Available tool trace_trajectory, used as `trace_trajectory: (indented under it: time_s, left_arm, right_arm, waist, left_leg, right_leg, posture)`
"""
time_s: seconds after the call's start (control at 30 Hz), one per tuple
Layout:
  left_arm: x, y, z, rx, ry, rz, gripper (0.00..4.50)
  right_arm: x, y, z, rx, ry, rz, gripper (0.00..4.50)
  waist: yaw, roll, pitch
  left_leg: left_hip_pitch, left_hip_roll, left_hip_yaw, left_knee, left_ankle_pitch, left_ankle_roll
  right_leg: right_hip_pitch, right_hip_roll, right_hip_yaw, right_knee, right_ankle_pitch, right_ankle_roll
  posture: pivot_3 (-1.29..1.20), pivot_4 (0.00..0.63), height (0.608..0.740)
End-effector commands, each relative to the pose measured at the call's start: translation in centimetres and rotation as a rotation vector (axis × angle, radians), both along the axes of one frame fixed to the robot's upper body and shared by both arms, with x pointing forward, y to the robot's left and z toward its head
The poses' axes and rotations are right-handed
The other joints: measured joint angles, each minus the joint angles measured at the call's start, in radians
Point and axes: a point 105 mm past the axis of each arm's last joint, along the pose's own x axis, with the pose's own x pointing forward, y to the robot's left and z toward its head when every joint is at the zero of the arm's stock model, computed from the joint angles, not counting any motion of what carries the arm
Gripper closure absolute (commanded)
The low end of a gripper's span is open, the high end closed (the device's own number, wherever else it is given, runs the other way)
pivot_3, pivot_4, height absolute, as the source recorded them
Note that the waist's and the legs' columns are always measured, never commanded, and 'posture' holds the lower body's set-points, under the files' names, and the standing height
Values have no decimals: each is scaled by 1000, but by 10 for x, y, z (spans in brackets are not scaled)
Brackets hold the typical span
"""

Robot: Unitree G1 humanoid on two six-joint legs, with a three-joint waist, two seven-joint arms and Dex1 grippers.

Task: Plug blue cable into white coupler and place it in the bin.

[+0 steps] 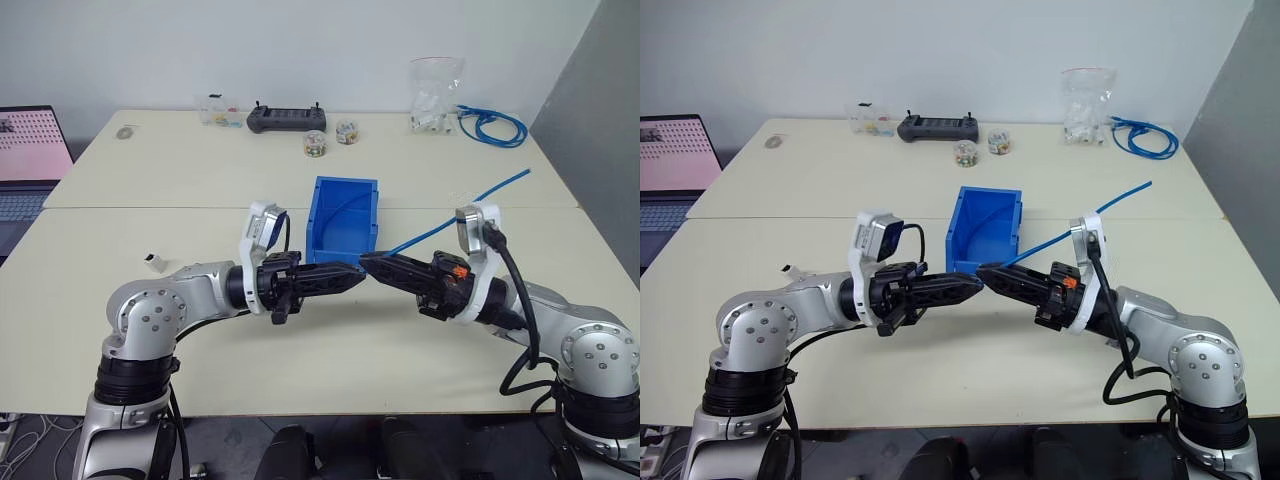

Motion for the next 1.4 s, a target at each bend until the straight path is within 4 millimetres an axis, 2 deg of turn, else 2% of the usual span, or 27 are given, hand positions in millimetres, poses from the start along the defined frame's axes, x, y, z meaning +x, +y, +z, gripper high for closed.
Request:
trace_trajectory:
  time_s: [0.03,0.07,0.13,0.2,0.43,0.67,0.73,0.83,0.9,0.93,1.07,1.17,1.27,1.4]
  left_arm:
    - [0,2,12,-25,-40,4,4243]
    - [-2,1,12,-30,-30,-10,4243]
    - [0,1,11,-31,-26,-2,3542]
    - [0,2,11,-31,-29,4,3315]
    - [-2,7,13,-34,-19,6,1761]
    - [-16,25,9,-8,-6,49,280]
    - [-19,31,7,6,-10,82,0]
    - [-21,41,2,29,-17,167,0]
    - [-7,55,-6,40,-13,357,0]
    - [6,70,-18,88,-30,538,0]
    - [31,114,-50,243,-80,1018,0]
    - [39,137,-61,321,-148,1247,0]
    - [41,177,-81,500,-160,1579,0]
    - [46,198,-88,582,-169,1842,0]
  right_arm:
    - [-10,6,8,22,-26,58,4366]
    - [-10,7,8,23,-26,60,4366]
    - [-10,7,8,25,-24,63,4369]
    - [-10,7,8,25,-23,64,4370]
    - [-9,7,8,28,-22,58,4374]
    - [3,3,1,9,-17,11,4374]
    - [7,1,0,4,-18,-5,4375]
    - [12,-2,-2,-10,-23,-19,4375]
    - [15,-4,-3,-15,-28,-26,4375]
    - [16,-4,-4,-14,-29,-31,4375]
    - [19,-4,-7,-19,-30,-32,4376]
    - [19,-2,-9,-22,-29,-26,4376]
    - [21,0,-10,-28,-33,-16,4378]
    - [25,1,-9,-32,-43,-11,4384]
  waist:
    - [0,0,0]
    - [0,0,0]
    - [0,0,0]
    - [0,0,0]
    - [0,0,0]
    - [-2,0,0]
    - [-1,0,0]
    - [0,0,0]
    - [1,0,0]
    - [1,0,0]
    - [2,0,1]
    - [10,0,1]
    - [20,0,1]
    - [26,-1,1]
  left_leg:
    - [0,0,0,0,0,0]
    - [0,0,0,0,0,0]
    - [0,0,0,0,0,0]
    - [0,0,0,0,0,0]
    - [-2,0,0,0,0,0]
    - [-2,0,1,-1,0,0]
    - [-2,1,1,-1,0,0]
    - [-2,1,1,-1,0,0]
    - [-3,1,1,-1,0,0]
    - [-2,1,1,-1,0,0]
    - [-2,1,2,-2,0,0]
    - [-3,1,2,-1,0,0]
    - [-3,1,2,-1,0,0]
    - [-4,1,2,-1,0,0]
  right_leg:
    - [0,0,0,0,0,0]
    - [0,0,0,0,0,0]
    - [0,0,0,0,0,0]
    - [0,0,0,0,0,0]
    - [-2,0,0,0,0,0]
    - [-4,0,1,0,0,0]
    - [-4,0,1,0,0,0]
    - [-4,0,2,0,0,0]
    - [-4,0,1,0,0,0]
    - [-4,0,2,0,0,0]
    - [-4,-1,3,-1,0,0]
    - [-4,-1,2,-1,0,0]
    - [-4,-1,2,-2,0,0]
    - [-4,-1,1,-3,1,-2]
  posture:
    - [0,150,740]
    - [0,150,740]
    - [0,150,740]
    - [0,150,740]
    - [0,150,740]
    - [0,150,740]
    - [0,150,740]
    - [0,150,740]
    - [0,150,740]
    - [0,150,740]
    - [0,150,740]
    - [0,150,740]
    - [0,150,740]
    - [0,150,740]
